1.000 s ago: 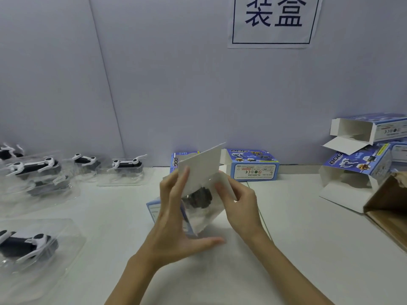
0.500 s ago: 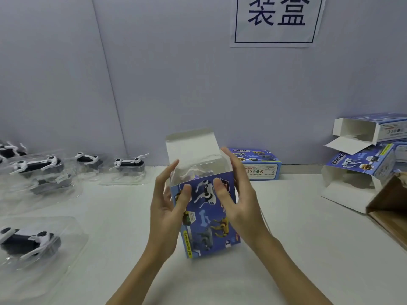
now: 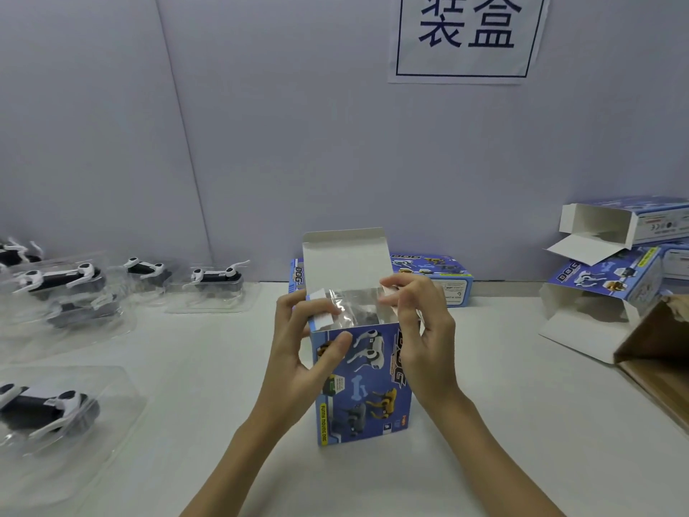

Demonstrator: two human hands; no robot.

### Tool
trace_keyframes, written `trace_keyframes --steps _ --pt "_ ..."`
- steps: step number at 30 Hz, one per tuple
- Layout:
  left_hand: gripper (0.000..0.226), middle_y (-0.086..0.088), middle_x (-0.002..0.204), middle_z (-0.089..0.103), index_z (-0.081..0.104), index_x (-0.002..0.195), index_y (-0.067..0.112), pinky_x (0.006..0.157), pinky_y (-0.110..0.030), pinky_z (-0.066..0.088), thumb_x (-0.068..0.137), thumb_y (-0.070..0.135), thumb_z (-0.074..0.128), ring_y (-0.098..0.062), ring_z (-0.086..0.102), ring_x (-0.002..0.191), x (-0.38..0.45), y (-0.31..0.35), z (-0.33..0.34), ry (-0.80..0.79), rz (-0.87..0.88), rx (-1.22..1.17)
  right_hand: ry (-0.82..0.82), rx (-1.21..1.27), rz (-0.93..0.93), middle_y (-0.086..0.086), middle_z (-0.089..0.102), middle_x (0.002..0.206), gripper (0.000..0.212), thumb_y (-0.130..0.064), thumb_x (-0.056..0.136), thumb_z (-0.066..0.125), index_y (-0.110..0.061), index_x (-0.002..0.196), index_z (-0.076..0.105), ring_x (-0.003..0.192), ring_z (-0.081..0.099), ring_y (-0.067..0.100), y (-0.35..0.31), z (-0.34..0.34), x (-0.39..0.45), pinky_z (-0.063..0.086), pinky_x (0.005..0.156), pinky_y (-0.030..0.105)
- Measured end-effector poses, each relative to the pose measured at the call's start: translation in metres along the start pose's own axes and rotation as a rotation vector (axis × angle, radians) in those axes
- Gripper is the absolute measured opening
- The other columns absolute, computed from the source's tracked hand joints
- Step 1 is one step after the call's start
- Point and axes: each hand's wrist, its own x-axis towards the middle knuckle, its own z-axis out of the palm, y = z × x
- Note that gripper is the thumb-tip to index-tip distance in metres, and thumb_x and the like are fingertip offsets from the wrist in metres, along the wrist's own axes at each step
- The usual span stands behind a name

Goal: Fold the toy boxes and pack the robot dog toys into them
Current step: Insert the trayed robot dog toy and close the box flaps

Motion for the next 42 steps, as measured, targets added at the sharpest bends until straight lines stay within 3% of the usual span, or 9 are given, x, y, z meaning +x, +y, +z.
trace_keyframes --steps 5,11,15,22,25,32,35,37,42 --pt "0.028 0.005 0.131 0.045 0.061 0.112 0.043 0.09 -0.05 0.061 0.086 0.054 0.066 -0.024 0.049 0.133 0.003 0.002 0.001 0.009 -0.029 -0.034 0.059 -0.133 -0.1 0.002 0.067 0.093 0.039 -0.026 0.106 0.045 -0.003 0.084 0.069 0.097 0.059 0.02 0.002 0.002 0.006 0.051 0.083 0.04" --pt "0.044 0.004 0.136 0.047 0.058 0.133 0.046 0.09 -0.043 0.061 0.091 0.057 0.066 -0.022 0.053 0.134 0.002 0.003 0.0 0.012 0.009 -0.028 0.095 -0.218 -0.199 0.0 0.068 0.085 0.042 -0.027 0.107 0.046 -0.004 0.085 0.072 0.089 0.059 0.015 0.009 0.0 0.007 0.052 0.078 0.04" --pt "0.043 0.011 0.131 0.046 0.064 0.113 0.042 0.087 -0.056 0.061 0.084 0.073 0.067 -0.023 0.052 0.134 0.004 0.005 0.0 0.004 -0.049 -0.055 0.107 -0.232 -0.248 0.0 0.068 0.083 0.047 -0.034 0.109 0.044 -0.007 0.082 0.071 0.087 0.058 0.013 0.011 0.001 0.008 0.05 0.079 0.033" --pt "0.026 0.014 0.142 0.048 0.069 0.096 0.025 0.098 -0.062 0.054 0.085 0.048 0.07 -0.02 0.033 0.151 0.007 0.005 0.0 0.035 -0.039 -0.034 0.112 -0.122 -0.11 -0.015 0.069 0.096 0.025 -0.026 0.105 0.047 -0.02 0.094 0.069 0.096 0.062 0.011 0.008 0.001 0.001 0.051 0.083 0.027" --pt "0.029 0.012 0.133 0.052 0.07 0.099 0.016 0.089 -0.054 0.061 0.087 0.043 0.071 -0.021 0.05 0.138 0.008 0.01 -0.001 0.018 -0.024 -0.113 0.122 0.049 0.082 -0.016 0.069 0.104 0.02 -0.032 0.102 0.051 -0.023 0.103 0.069 0.102 0.065 0.018 0.002 0.005 -0.003 0.052 0.084 0.027" --pt "0.028 0.013 0.133 0.052 0.069 0.118 0.033 0.09 -0.051 0.061 0.092 0.043 0.073 -0.03 0.053 0.133 0.008 0.01 -0.001 0.015 -0.001 -0.127 0.215 0.266 0.206 -0.002 0.061 0.123 0.019 -0.029 0.104 0.052 -0.022 0.105 0.069 0.12 0.06 0.025 -0.002 0.008 -0.006 0.06 0.085 0.038" --pt "0.041 0.004 0.14 0.053 0.051 0.123 0.046 0.088 -0.047 0.062 0.089 0.036 0.073 -0.028 0.055 0.134 0.002 0.009 0.003 0.063 0.06 -0.169 0.185 0.381 0.278 0.003 0.069 0.108 0.016 -0.031 0.107 0.047 -0.021 0.106 0.06 0.104 0.068 0.032 -0.004 0.008 -0.008 0.059 0.076 0.055" --pt "0.052 -0.005 0.143 0.053 0.039 0.123 0.049 0.085 -0.043 0.063 0.089 0.032 0.076 -0.032 0.055 0.134 -0.001 0.009 0.006 0.089 0.081 -0.232 0.154 0.484 0.3 0.001 0.071 0.113 0.011 -0.035 0.108 0.045 -0.026 0.109 0.052 0.105 0.071 0.031 -0.005 0.006 -0.006 0.062 0.07 0.046" --pt "0.041 0.011 0.136 0.053 0.054 0.129 0.042 0.086 -0.029 0.061 0.093 0.048 0.072 -0.025 0.049 0.139 0.002 0.004 0.001 0.054 0.113 -0.12 0.13 0.354 0.274 -0.002 0.074 0.111 0.043 -0.038 0.111 0.033 -0.011 0.112 0.067 0.107 0.071 0.026 -0.002 0.004 -0.004 0.06 0.081 0.045"
